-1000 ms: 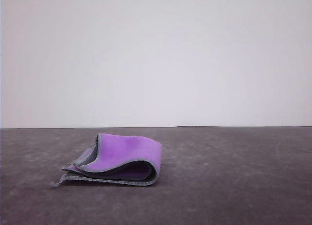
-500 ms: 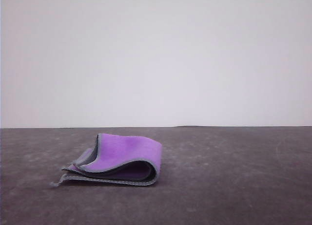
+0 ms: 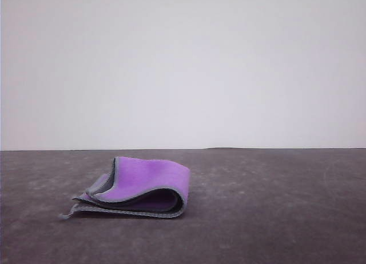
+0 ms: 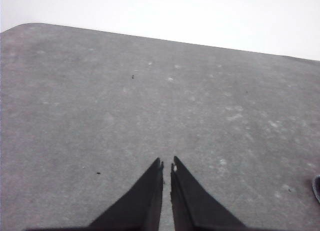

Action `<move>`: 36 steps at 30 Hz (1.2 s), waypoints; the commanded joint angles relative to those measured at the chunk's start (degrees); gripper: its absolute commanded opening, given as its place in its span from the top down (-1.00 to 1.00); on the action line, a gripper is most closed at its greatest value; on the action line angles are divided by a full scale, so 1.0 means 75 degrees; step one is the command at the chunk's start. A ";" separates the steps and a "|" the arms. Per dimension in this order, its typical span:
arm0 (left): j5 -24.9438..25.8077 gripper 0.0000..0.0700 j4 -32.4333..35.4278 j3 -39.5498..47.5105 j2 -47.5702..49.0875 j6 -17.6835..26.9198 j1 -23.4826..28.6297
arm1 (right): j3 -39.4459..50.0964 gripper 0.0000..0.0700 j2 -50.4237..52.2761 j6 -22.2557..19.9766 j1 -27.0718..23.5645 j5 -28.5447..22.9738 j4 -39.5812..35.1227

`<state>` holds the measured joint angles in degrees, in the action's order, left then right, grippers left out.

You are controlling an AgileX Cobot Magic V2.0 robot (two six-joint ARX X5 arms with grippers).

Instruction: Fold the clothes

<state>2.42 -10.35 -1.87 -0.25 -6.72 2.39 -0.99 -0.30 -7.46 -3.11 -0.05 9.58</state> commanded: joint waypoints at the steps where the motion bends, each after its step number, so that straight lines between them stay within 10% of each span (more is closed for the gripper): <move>1: -0.0012 0.95 -0.0047 0.0152 0.0015 -0.0006 0.0023 | 0.0041 0.97 0.0012 -0.0009 -0.0006 0.0000 -0.0099; 36: -0.0012 0.95 -0.0047 0.0149 0.0015 -0.0006 0.0023 | 0.0041 0.97 0.0012 -0.0009 -0.0006 0.0000 -0.0099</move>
<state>2.42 -10.35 -1.87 -0.25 -6.72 2.39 -0.97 -0.30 -7.46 -3.11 -0.05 9.58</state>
